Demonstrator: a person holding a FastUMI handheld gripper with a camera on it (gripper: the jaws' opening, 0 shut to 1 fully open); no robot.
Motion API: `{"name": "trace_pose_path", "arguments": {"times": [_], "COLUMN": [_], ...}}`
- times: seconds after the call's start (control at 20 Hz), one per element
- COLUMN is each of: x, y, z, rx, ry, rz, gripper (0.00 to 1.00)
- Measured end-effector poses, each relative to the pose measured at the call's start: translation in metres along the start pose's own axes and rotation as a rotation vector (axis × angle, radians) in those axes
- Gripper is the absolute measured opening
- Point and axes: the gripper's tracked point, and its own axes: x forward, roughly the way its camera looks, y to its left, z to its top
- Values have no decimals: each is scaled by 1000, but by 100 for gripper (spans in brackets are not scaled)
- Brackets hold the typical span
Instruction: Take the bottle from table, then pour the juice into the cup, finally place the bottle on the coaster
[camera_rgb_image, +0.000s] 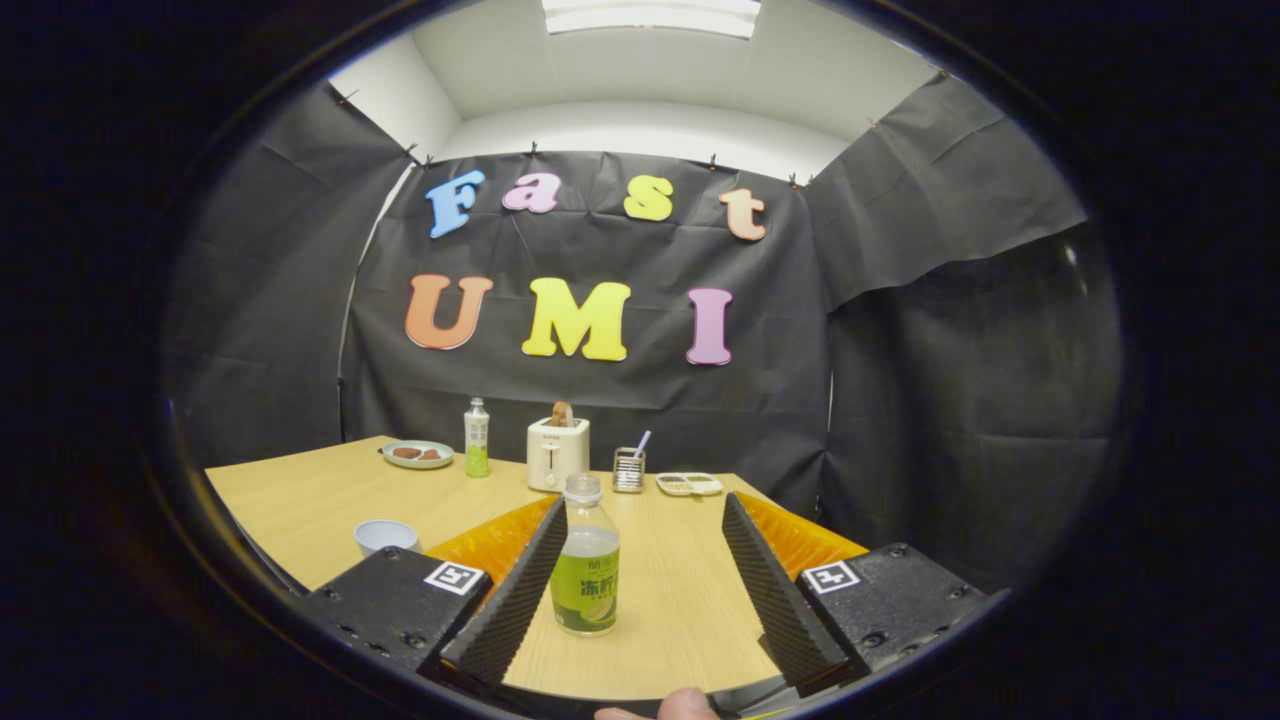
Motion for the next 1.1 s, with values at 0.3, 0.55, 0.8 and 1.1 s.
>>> {"name": "trace_pose_path", "arguments": {"times": [0.3, 0.55, 0.8, 1.1], "x": [0, 3, 13, 35], "y": [7, 9, 25, 40], "z": [2, -9, -35, -72], "rx": [-17, -10, -46, 11], "ry": [-9, 18, 52, 102], "rz": [27, 41, 70, 54], "gripper": [100, 100, 100, 100]}}
